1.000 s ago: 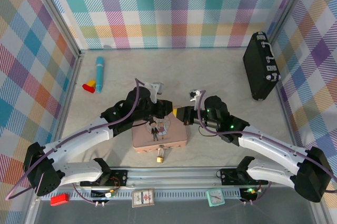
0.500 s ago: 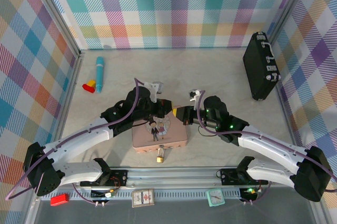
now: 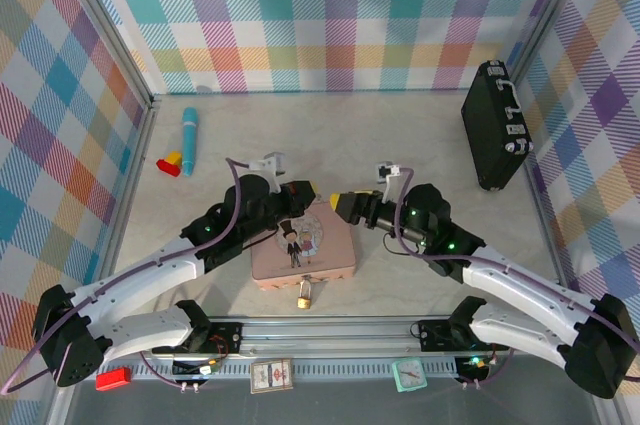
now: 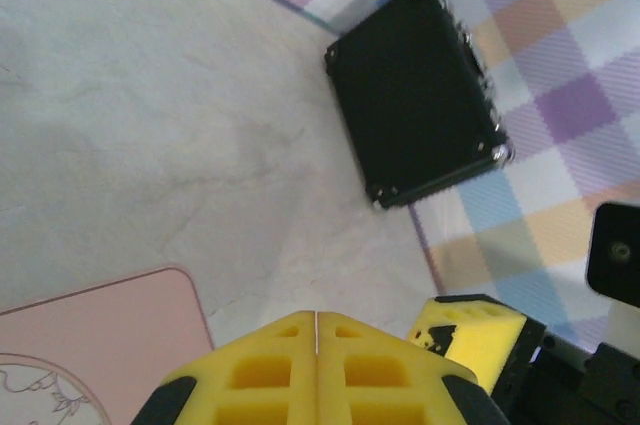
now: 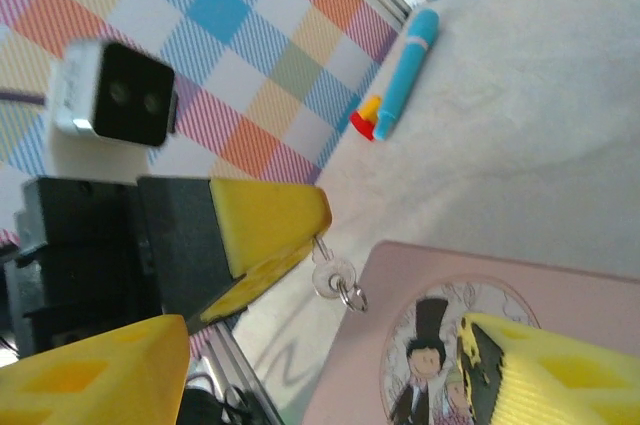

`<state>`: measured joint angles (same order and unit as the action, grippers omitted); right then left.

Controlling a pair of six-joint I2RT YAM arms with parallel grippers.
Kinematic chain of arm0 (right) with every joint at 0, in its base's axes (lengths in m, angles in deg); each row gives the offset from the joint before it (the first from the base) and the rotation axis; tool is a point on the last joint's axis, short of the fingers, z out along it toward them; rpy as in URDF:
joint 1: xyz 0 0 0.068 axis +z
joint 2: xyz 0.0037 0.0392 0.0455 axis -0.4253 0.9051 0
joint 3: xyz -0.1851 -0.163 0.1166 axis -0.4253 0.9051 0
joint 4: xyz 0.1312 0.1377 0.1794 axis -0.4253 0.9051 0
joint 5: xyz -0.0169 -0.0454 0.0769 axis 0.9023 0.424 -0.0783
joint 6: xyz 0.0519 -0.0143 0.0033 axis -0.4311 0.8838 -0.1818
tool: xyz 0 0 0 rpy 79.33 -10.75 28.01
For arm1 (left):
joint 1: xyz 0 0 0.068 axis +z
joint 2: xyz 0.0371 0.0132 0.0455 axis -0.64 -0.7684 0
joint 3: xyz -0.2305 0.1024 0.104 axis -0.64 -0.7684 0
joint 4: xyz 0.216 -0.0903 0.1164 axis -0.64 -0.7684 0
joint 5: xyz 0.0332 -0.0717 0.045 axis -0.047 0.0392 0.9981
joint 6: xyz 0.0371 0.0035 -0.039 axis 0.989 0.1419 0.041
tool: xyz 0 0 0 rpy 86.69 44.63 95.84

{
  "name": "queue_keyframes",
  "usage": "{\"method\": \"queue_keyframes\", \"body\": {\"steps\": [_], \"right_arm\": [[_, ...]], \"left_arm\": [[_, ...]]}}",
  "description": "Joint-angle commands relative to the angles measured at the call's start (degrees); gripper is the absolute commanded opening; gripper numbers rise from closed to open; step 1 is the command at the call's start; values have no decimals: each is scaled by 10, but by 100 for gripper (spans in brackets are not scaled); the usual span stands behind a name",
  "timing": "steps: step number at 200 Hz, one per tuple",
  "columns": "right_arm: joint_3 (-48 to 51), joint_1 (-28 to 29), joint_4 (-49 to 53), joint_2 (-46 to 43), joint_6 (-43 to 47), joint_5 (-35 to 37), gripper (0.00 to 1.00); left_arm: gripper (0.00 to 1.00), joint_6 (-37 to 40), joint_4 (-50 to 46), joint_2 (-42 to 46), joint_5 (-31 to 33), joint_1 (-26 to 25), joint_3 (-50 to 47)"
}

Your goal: Unlock a padlock with a key

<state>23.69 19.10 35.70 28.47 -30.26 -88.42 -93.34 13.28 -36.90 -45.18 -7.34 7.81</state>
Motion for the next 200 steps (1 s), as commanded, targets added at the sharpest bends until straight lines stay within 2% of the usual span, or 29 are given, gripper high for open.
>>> {"method": "queue_keyframes", "body": {"steps": [1, 29, 46, 75, 103, 165, 200], "right_arm": [[23, -28, -140, 13, -75, -63, 71], [29, -43, -226, 50, -130, -95, 71], [29, -45, -277, 76, -149, -115, 72], [26, -46, -333, 110, -177, -140, 71], [26, -45, -324, 119, -183, -141, 67], [20, -45, -301, 115, -205, -142, 48], [13, -46, -304, 122, -218, -155, 41]], "left_arm": [[0, -80, 83, 4, 23, -4, -18], [0, -148, 141, -10, -14, -4, -29], [0, -186, 207, -22, -39, -4, -45], [0, -198, 216, -30, -52, -5, -39], [0, -196, 220, -18, -47, -5, -39], [0, -178, 206, 5, -31, -5, -40], [0, -167, 196, 7, -30, -5, -33]]}}
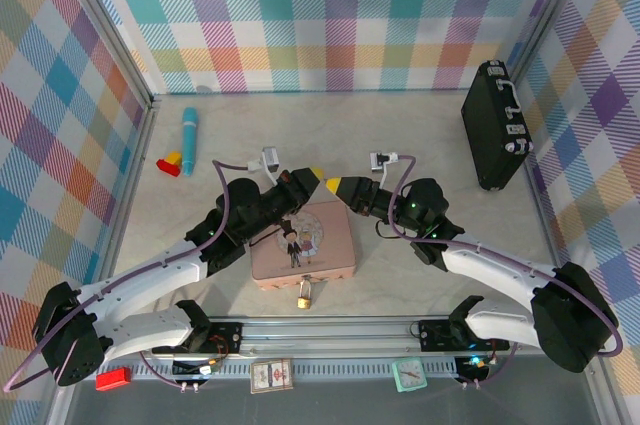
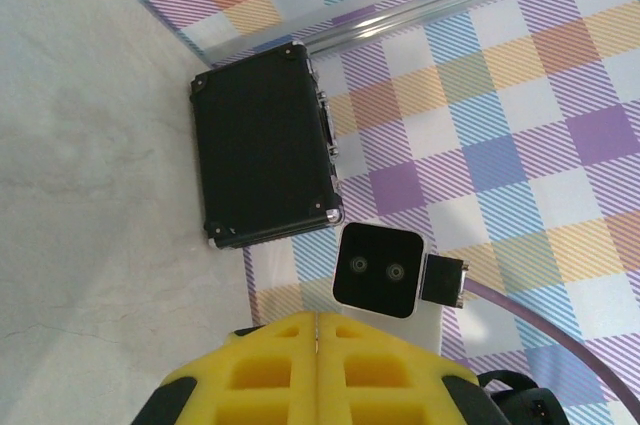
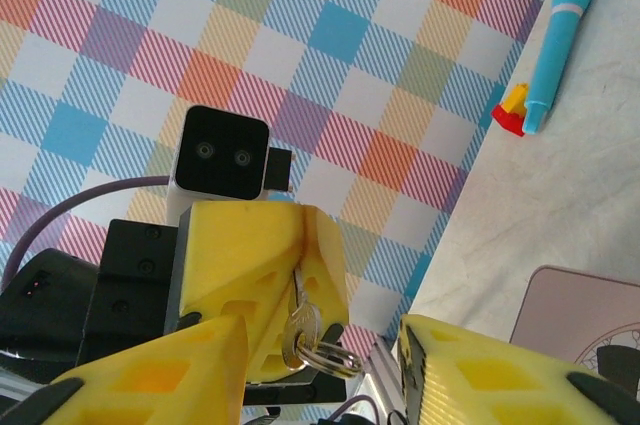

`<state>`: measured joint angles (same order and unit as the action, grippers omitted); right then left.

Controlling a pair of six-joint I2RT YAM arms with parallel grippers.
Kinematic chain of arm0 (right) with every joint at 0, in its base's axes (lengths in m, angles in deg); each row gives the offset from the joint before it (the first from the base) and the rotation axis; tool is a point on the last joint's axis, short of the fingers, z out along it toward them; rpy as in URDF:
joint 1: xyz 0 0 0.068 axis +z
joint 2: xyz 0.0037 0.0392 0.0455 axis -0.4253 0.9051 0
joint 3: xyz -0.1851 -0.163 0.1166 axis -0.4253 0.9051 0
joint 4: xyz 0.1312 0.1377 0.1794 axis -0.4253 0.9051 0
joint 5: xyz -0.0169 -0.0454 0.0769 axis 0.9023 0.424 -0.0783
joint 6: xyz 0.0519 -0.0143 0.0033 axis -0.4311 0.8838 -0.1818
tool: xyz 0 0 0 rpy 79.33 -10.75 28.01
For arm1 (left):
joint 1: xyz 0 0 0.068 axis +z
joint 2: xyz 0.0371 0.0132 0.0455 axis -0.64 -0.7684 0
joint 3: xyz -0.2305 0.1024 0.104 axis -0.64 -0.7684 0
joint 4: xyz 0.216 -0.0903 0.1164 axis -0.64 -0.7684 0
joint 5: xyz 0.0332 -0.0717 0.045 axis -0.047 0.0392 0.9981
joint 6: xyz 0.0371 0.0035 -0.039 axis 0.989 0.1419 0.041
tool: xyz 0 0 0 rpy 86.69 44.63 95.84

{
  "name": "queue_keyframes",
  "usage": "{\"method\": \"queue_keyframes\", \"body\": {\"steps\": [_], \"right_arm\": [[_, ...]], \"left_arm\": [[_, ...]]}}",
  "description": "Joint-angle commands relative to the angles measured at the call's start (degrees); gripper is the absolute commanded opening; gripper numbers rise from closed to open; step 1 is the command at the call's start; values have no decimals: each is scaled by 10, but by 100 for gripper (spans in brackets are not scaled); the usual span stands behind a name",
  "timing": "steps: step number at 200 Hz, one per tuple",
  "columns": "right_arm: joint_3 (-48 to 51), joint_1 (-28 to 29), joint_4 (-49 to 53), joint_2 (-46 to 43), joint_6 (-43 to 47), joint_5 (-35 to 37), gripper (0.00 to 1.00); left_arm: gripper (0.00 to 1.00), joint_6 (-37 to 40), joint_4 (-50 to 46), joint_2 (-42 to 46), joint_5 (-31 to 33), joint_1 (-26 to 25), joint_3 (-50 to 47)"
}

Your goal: Unlock a padlock with a key

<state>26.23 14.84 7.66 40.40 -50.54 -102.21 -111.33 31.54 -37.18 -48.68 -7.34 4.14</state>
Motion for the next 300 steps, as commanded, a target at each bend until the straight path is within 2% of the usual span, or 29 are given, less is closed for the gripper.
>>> {"method": "queue_keyframes", "body": {"steps": [1, 38, 109, 184, 215, 242, 300], "right_arm": [[-13, -3, -23, 3, -15, -18, 41], [-22, -3, -21, -2, -14, -30, 35], [-20, -3, -18, -11, -14, -37, 29], [-29, -3, 32, -39, 7, -22, 22], [-28, -3, 34, -36, 3, -18, 21], [-29, -3, 35, -39, 2, -13, 25], [-32, -3, 51, -45, 7, 0, 24]], "left_arm": [[0, 13, 13, 10, 5, -5, 4], [0, 12, 10, 6, 5, -6, 3], [0, 8, 5, -2, 12, -5, -3], [0, 6, 5, -11, 6, -5, -6], [0, 6, 10, -17, 0, -11, -6], [0, 6, 14, -18, 0, -18, -11], [0, 12, 6, -6, 7, -23, -14]]}}
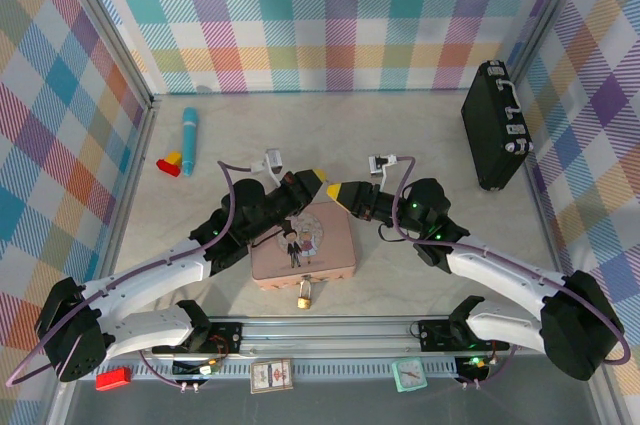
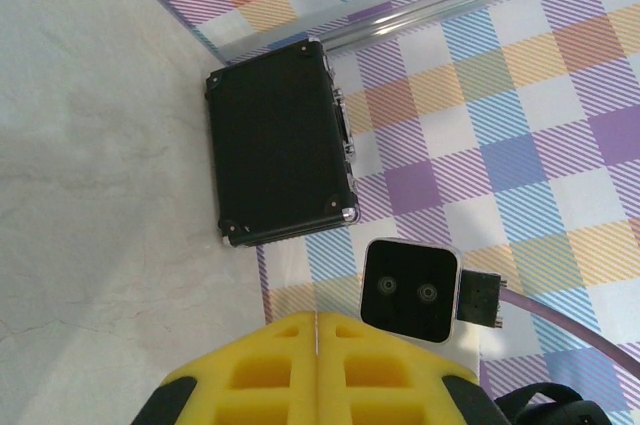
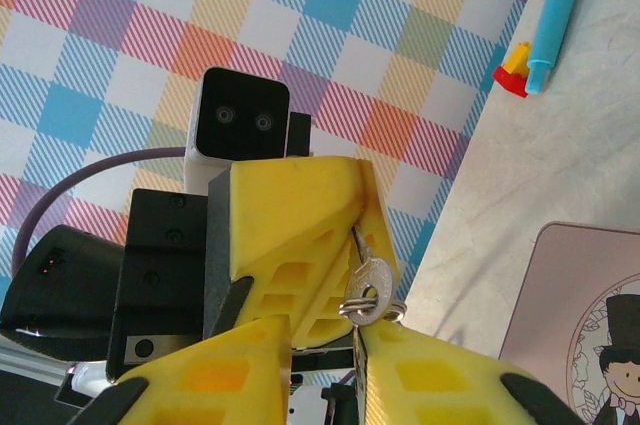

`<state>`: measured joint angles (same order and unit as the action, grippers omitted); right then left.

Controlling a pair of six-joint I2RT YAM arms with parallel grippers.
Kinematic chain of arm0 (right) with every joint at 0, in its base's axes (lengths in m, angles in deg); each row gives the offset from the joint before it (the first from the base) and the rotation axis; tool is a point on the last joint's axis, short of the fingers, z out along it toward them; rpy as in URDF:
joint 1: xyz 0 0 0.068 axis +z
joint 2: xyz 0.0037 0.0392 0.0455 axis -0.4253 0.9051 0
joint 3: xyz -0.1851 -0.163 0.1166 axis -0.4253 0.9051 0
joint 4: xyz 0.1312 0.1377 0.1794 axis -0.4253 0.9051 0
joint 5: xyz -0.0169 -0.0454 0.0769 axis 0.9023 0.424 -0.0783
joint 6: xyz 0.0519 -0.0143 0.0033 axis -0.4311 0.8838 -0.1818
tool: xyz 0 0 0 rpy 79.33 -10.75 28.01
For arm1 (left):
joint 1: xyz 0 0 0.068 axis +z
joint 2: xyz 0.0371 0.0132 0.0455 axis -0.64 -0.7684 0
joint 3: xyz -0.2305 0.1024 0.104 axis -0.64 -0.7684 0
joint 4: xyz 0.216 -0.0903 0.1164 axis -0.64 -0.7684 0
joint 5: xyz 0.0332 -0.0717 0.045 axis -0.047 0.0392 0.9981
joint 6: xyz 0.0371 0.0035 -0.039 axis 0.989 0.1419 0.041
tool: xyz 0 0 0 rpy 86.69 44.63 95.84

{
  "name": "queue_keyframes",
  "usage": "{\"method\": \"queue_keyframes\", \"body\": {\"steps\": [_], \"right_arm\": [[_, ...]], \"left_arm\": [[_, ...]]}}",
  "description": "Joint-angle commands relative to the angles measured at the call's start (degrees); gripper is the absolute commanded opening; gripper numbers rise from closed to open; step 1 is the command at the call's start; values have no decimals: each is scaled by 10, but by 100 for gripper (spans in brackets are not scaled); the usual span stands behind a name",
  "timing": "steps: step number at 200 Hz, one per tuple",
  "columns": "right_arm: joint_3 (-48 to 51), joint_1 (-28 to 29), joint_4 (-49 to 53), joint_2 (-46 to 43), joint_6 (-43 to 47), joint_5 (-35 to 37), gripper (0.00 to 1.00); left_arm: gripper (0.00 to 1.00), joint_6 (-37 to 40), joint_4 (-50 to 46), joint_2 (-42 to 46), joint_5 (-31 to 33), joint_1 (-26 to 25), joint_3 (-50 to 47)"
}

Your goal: Unlock a padlock with a key

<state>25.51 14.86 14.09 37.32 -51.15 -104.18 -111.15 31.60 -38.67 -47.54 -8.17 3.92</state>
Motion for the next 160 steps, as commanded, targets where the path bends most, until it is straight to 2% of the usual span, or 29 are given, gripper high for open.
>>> {"method": "queue_keyframes", "body": {"steps": [1, 15, 32, 53, 86, 160], "right_arm": [[-25, -3, -13, -14, 13, 20, 24], [-24, -3, 13, -22, 13, 39, 24], [-19, -4, 52, -34, 15, 66, 32], [-15, -5, 51, -41, 13, 70, 36], [-27, -5, 17, -18, -1, 36, 33], [-30, -1, 5, 11, -13, 8, 29]], "left_arm": [[0, 10, 5, 9, -4, -15, -12], [0, 12, 6, 12, -6, -17, -14], [0, 22, -8, 22, -3, -17, -13], [0, 27, -16, 33, 6, -19, -16], [0, 30, -16, 31, 6, -21, -15], [0, 36, -18, 31, 12, -22, -10]]}}
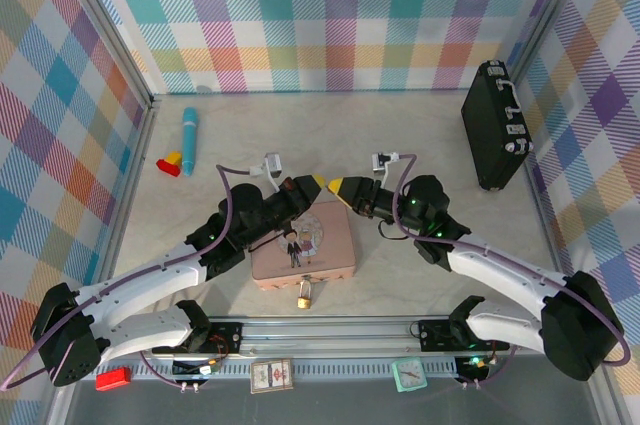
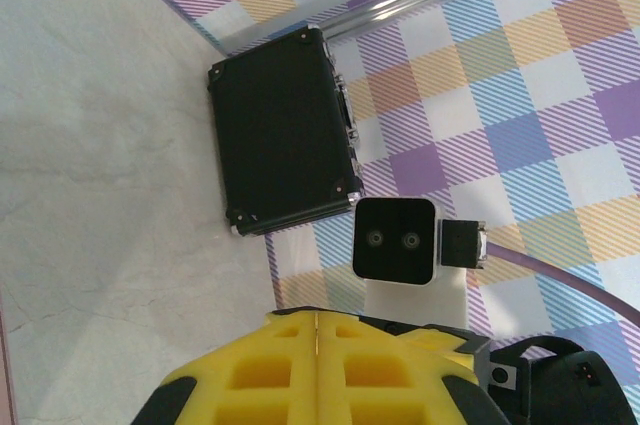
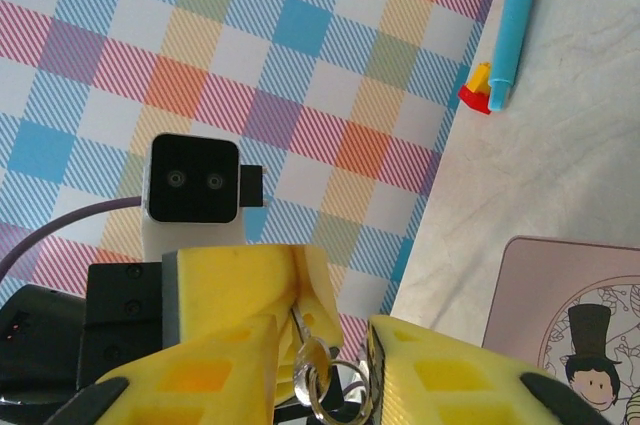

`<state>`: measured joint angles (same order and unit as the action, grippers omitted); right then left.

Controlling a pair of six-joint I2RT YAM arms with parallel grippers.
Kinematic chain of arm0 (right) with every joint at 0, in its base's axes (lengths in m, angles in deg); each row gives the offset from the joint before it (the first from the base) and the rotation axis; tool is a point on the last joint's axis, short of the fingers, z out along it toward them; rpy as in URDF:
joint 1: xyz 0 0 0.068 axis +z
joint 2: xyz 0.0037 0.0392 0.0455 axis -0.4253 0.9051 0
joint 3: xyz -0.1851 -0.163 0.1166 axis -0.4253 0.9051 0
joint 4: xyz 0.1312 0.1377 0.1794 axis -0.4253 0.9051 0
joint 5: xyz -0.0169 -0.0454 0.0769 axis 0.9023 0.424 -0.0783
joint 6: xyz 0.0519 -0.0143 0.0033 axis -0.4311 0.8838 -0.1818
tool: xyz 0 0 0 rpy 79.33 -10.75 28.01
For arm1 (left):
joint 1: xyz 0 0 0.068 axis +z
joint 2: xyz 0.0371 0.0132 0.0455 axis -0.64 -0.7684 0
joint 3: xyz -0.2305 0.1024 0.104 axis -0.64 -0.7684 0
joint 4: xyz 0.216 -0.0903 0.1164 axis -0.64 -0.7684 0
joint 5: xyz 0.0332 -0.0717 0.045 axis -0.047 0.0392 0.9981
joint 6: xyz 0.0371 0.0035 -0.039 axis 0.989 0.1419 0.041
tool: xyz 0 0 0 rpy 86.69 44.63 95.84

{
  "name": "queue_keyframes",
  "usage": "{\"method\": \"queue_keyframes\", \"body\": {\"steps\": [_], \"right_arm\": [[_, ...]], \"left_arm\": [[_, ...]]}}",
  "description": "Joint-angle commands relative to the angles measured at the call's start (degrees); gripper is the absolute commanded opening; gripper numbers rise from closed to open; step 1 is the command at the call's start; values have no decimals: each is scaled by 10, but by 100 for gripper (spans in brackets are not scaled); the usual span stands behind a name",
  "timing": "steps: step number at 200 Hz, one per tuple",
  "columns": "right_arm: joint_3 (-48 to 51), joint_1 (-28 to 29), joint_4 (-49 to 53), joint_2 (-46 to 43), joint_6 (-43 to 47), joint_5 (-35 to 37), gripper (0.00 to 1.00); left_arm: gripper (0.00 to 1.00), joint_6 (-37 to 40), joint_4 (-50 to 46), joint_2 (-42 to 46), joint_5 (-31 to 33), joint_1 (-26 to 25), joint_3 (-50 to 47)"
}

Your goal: Unlock a padlock with a key

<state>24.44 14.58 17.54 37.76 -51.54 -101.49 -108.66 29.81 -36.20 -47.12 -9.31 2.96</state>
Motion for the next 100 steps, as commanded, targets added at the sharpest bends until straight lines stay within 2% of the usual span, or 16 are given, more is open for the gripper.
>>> {"method": "queue_keyframes", "body": {"steps": [1, 100], "right_arm": [[-20, 2, -30, 8, -9, -19, 29], [-24, 5, -47, 13, -23, -37, 17]], "left_arm": [[0, 11, 0, 7, 8, -11, 0], [0, 17, 5, -10, 14, -11, 2]]}}
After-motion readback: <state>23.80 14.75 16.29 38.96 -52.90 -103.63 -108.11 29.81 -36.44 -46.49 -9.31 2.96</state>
